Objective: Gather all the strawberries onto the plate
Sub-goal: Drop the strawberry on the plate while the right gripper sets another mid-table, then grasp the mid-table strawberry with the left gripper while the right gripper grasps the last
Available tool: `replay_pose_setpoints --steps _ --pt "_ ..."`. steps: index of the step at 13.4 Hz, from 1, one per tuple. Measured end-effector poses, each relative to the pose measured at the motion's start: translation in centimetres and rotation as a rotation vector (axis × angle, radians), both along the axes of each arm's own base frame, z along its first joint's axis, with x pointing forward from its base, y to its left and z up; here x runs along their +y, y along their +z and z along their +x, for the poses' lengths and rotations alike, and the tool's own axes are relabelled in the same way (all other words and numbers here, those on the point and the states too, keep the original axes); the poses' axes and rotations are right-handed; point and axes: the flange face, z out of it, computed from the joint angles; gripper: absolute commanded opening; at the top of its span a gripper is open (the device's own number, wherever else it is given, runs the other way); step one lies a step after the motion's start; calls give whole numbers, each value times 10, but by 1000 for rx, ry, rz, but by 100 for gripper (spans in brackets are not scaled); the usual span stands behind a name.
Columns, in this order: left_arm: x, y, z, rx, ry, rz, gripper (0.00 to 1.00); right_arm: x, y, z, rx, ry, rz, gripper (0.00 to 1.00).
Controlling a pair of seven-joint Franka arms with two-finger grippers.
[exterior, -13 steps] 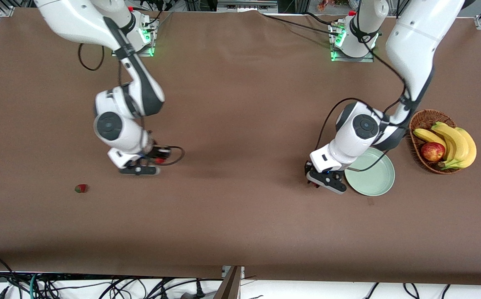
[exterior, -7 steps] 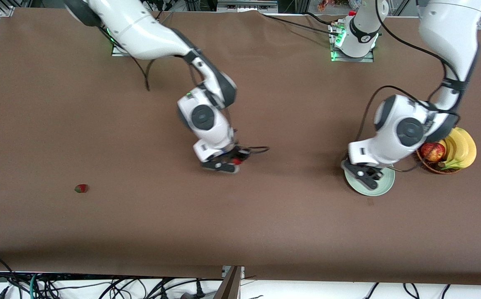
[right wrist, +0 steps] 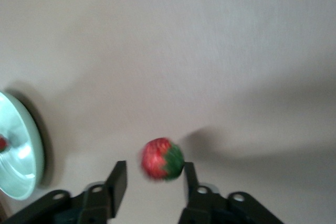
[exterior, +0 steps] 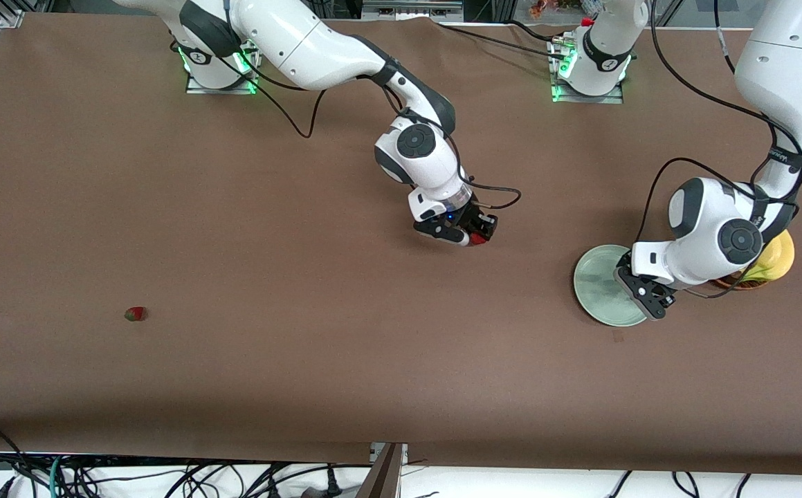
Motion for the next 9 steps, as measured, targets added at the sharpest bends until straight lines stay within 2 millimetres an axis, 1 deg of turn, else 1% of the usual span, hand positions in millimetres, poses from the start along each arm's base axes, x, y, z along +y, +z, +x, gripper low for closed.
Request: replay_pose_setpoints --steps 1,2,3,4,5,6,7,8,9 --pt "-3 7 2 -8 -6 1 100 -14 5 16 -3 2 -62 94" --pt "-6 17 2 -7 -10 7 100 -32 13 33 4 25 -142 94" --pt "-10 30 2 5 -11 12 100 -55 24 51 19 68 -222 94" --pt "-18 46 1 21 10 8 100 -85 39 72 42 130 -296 94" --pt "-28 61 -2 42 64 -8 100 -121 53 93 77 200 -362 94" --pt "-41 74 -5 60 122 -27 100 -163 66 116 112 265 -413 94" --pt "-58 83 -8 68 178 -41 100 -208 75 138 137 323 -453 94" --pt "-77 89 -9 68 230 -53 100 -257 80 159 153 375 -487 94" --pt "-100 92 -10 60 271 -64 100 -305 79 176 162 423 -521 94"
